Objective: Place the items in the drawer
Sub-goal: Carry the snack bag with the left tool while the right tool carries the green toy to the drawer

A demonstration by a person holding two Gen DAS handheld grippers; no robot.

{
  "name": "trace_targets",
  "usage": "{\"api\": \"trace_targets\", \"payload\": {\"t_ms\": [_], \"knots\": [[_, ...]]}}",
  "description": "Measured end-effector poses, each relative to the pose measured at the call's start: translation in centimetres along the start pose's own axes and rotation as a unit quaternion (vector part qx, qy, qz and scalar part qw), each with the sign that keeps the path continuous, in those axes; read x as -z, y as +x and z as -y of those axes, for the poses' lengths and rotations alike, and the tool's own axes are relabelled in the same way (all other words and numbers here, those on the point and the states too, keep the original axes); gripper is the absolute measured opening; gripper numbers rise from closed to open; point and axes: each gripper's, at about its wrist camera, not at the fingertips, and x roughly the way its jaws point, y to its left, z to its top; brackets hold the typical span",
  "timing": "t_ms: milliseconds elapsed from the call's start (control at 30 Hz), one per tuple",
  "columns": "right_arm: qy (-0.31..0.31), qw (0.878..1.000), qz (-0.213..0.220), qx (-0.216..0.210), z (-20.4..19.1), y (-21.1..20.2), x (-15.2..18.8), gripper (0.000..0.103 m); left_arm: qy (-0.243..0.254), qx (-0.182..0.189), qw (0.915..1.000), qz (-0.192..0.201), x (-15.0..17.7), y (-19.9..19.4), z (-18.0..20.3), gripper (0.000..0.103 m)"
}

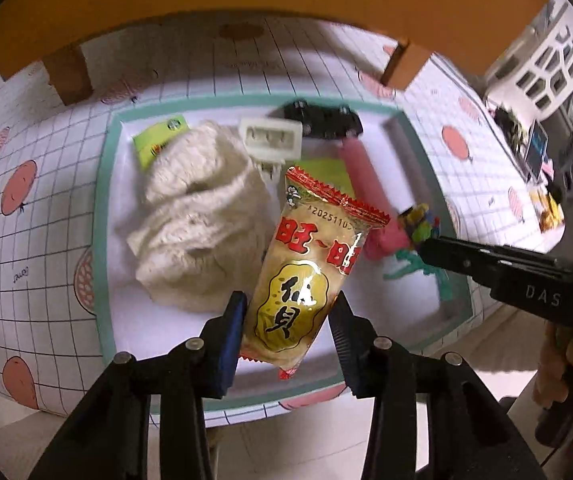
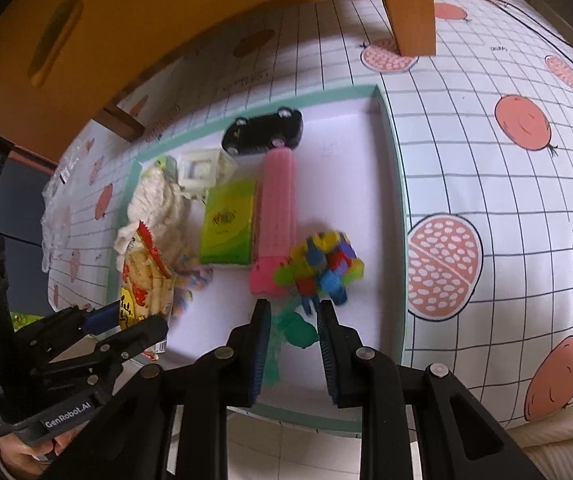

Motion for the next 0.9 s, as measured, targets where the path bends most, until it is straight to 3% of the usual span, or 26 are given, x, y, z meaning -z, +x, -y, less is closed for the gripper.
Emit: {"api": "trace_targets", "payload": {"t_ms": [167,200,333,533,900], "knots": [[-0.001,1.000,0.029,-0.005,-0.1,-1.3,-0.2,0.025,-0.013,0.005,0.9990,0.043,-0.5,-1.7,-0.5,0.043],[-0.001,0.999,0.034,-0.005,0.0,-1.6,-0.2,0.017,-0.016,0.006,0.9986,0.051,-0.5,-2.2,-0.5,0.043],[0.006,0.999,0.050,-0.009,0.1,-2.1,-0.3,0.017,-0.032,0.013,0.9962,0.080,-0.8,-2.9,-1.3,0.043],[0.015,0.999,0.047,-0.017,0.4,-2.1,-0.3,0.017,-0.048,0.011,0.9949,0.088,-0.7,-3.1,-1.9,0.043],[0.020,0.995,0.085,-0.039,0.0,-4.4,-0.5,0.017,-0.069,0.025,0.9891,0.128,-1.0,-4.8,-2.4,0.043]]}}
